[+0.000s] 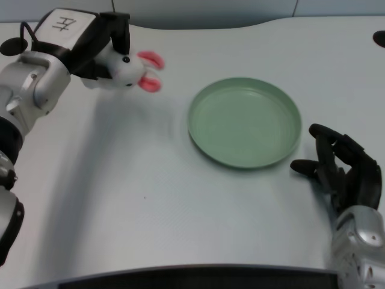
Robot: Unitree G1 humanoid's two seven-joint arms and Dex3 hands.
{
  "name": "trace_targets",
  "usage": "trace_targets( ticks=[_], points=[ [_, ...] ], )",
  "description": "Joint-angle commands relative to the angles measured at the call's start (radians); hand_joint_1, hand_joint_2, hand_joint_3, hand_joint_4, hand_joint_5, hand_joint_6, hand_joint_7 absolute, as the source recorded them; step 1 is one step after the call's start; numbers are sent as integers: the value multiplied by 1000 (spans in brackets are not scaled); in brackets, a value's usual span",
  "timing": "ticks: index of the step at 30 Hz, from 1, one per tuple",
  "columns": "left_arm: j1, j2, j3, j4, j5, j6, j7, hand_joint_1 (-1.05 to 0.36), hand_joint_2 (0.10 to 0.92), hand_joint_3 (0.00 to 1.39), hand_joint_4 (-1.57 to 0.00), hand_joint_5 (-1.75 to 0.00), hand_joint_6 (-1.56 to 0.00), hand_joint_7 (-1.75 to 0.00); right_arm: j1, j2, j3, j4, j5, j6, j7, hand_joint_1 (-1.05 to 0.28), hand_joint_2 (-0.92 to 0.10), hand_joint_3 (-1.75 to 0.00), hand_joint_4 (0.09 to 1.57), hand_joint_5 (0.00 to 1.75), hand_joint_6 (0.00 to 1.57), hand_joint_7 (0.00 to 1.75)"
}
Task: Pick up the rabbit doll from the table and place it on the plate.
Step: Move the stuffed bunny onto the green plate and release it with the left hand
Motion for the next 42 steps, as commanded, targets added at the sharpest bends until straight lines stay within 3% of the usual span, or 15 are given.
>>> trace_targets(
  ticks=[1,13,15,18,19,22,24,34,35,36,37,40,42],
  points=[
    [-17,17,24,-46,-23,-13,-29,-58,905,83,-813,-1746,-595,-1746,-10,-3,2,16,-6,-14,1,-377,-921,-218,848,1004,860,385],
    [-10,19,46,-88,-20,-6,-61,-39,918,101,-831,-1746,-620,-1746,-12,-4,2,22,-4,-16,0,-377,-921,-225,839,1012,857,380],
    [-62,-75,1,-96,14,12,-81,-72,859,68,-803,-1746,-596,-1746,-15,-4,1,30,-3,-22,3,-380,-921,-206,845,1014,857,383],
    [-94,-143,-29,-90,33,32,-94,-102,829,47,-768,-1746,-557,-1746,-16,-4,3,36,-4,-28,1,-385,-921,-196,837,1006,857,386],
    [-98,-155,-31,-83,32,32,-97,-107,849,44,-738,-1710,-623,-1488,-16,-4,3,37,-3,-31,2,-380,-921,-199,837,1005,858,388],
    [-114,-194,-42,-61,33,42,-104,-107,868,37,-722,-1695,-693,-1289,-14,-2,4,36,-3,-32,1,-375,-921,-204,840,1004,859,391],
    [-129,-232,-54,-40,39,61,-110,-100,868,24,-702,-1722,-638,-1397,-11,-1,5,31,-4,-28,0,-368,-921,-226,842,1006,852,389],
    [-140,-244,-64,-20,37,66,-105,-103,874,14,-690,-1723,-630,-1393,-11,-1,6,30,-3,-27,0,-366,-921,-239,839,1011,849,389],
    [-147,-269,-71,-1,39,71,-106,-103,875,13,-690,-1723,-630,-1392,-8,0,7,30,-1,-36,6,-366,-921,-239,838,1011,849,390],
    [-152,-288,-77,14,41,75,-105,-98,888,17,-749,-1737,-597,-1591,-6,1,8,30,0,-43,11,-371,-921,-233,837,1012,847,389],
    [-156,-307,-85,30,46,84,-108,-95,893,18,-769,-1741,-580,-1667,-3,2,8,28,1,-44,13,-373,-921,-230,837,1013,846,389],
    [-165,-336,-98,58,50,116,-128,-71,913,26,-812,-1746,-612,-1738,1,4,10,23,-2,-45,10,-367,-921,-223,843,1017,848,391],
    [-170,-353,-100,69,46,130,-146,-92,913,24,-758,-1746,-560,-1740,4,4,11,20,-5,-47,10,-374,-921,-222,836,1013,853,393]
  ],
)
